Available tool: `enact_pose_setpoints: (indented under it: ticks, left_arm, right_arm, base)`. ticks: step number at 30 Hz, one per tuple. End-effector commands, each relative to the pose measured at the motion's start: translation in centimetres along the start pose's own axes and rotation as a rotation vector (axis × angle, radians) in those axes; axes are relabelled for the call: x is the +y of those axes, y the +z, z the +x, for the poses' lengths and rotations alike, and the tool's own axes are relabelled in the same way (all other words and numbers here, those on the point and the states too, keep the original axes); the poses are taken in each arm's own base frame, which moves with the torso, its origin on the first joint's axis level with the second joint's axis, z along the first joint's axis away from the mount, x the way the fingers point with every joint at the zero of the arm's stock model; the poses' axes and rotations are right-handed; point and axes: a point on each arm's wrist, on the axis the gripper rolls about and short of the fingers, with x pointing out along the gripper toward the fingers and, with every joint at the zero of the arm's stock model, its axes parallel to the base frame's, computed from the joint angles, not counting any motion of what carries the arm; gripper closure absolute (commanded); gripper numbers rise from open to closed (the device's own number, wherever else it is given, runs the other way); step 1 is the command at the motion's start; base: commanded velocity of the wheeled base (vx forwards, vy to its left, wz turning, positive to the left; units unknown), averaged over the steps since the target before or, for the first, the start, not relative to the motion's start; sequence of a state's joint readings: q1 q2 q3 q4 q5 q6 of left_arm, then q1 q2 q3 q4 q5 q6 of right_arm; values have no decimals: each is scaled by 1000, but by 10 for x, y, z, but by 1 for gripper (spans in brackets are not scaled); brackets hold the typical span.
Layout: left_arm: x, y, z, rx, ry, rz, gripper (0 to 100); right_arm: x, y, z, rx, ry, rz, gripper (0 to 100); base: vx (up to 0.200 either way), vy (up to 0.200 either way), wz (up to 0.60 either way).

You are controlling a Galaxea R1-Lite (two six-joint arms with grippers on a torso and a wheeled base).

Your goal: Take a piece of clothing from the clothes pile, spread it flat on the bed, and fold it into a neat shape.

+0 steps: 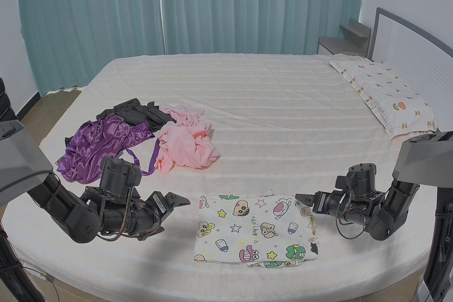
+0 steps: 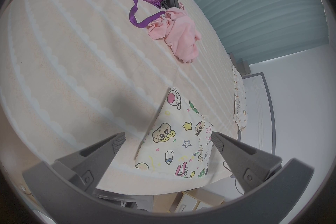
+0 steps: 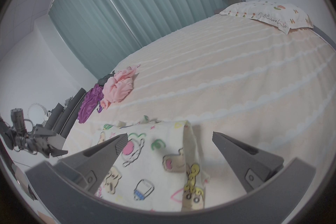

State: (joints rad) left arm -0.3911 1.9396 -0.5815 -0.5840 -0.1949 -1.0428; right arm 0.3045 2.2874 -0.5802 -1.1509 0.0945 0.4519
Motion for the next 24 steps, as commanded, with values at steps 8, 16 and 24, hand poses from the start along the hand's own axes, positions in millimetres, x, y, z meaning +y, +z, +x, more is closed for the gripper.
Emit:
enact_pose_setpoints:
  ticks: [8, 16, 24]
  left_arm:
    - [3, -1, 4, 6, 16, -4, 0]
    - [3, -1, 4, 4, 12, -3, 0]
    - [5, -2, 4, 4, 19, -2, 0]
  right_arm:
    - [-11, -8, 31, 37, 16, 13, 100]
    - [-11, -3, 26, 10, 12, 55, 100]
    - [-18, 16, 19, -47, 1, 73, 100]
  base:
    - [0, 0, 0]
    - [0, 0, 0]
    - [0, 0, 0]
